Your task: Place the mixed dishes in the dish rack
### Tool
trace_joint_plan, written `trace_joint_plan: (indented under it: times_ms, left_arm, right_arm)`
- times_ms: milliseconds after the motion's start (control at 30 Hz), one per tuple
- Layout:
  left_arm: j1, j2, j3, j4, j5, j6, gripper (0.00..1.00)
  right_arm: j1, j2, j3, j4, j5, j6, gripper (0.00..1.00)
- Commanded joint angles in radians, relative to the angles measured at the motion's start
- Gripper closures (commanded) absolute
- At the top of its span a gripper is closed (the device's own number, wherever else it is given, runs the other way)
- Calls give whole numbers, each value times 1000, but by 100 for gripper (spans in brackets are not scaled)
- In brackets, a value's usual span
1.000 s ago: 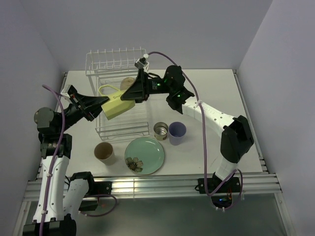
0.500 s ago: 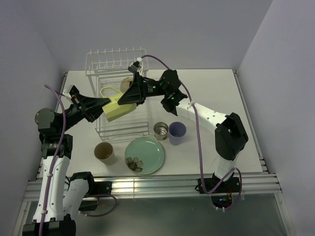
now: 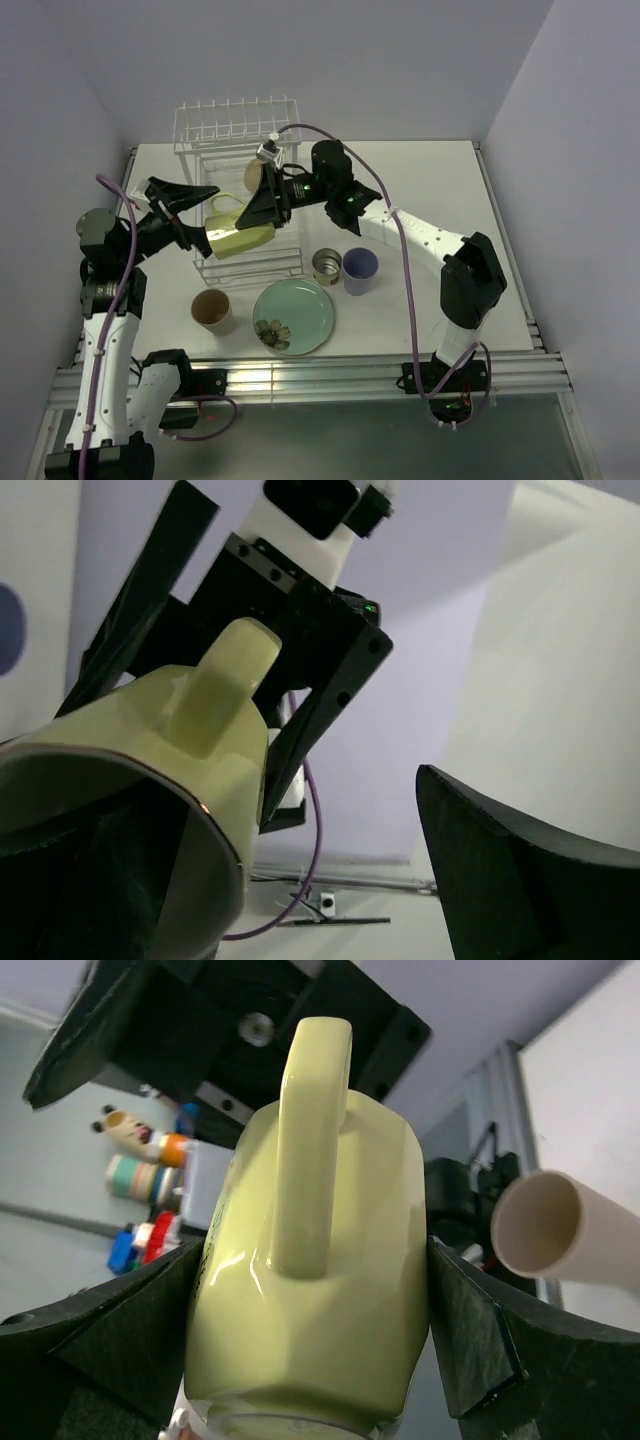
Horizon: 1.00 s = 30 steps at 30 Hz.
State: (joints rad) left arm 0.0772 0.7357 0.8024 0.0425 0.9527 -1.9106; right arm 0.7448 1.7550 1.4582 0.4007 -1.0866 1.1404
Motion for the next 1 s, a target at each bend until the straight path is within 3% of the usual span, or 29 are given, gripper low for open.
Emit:
trace_joint_plan:
  times_ms: [0, 133, 233, 367, 467, 633, 967]
  left_arm:
    - [21, 48, 163, -414, -18, 322, 1]
    - [27, 134, 291, -886, -98, 636, 1]
    - [36, 183, 365, -1074, -191, 758, 1]
    - [53, 238, 499, -1283, -380, 875, 1]
    - [55, 268, 576, -1363, -501, 938, 1]
    - [55, 251, 594, -1354, -514, 967, 1]
    - [55, 252, 643, -1409, -542, 1048, 5]
  right_arm:
    - [-16, -91, 122, -276, 69, -235, 100]
    - [-25, -81, 188, -485, 168, -382, 100]
    - [-25, -66, 237, -584, 220, -460, 100]
    - [-22, -25, 374, -854, 374, -600, 100]
    - [-15, 23, 486, -1021, 525, -708, 100]
    - [31, 153, 671, -1224, 758, -861, 100]
    - [99, 319, 758, -1280, 994, -959, 100]
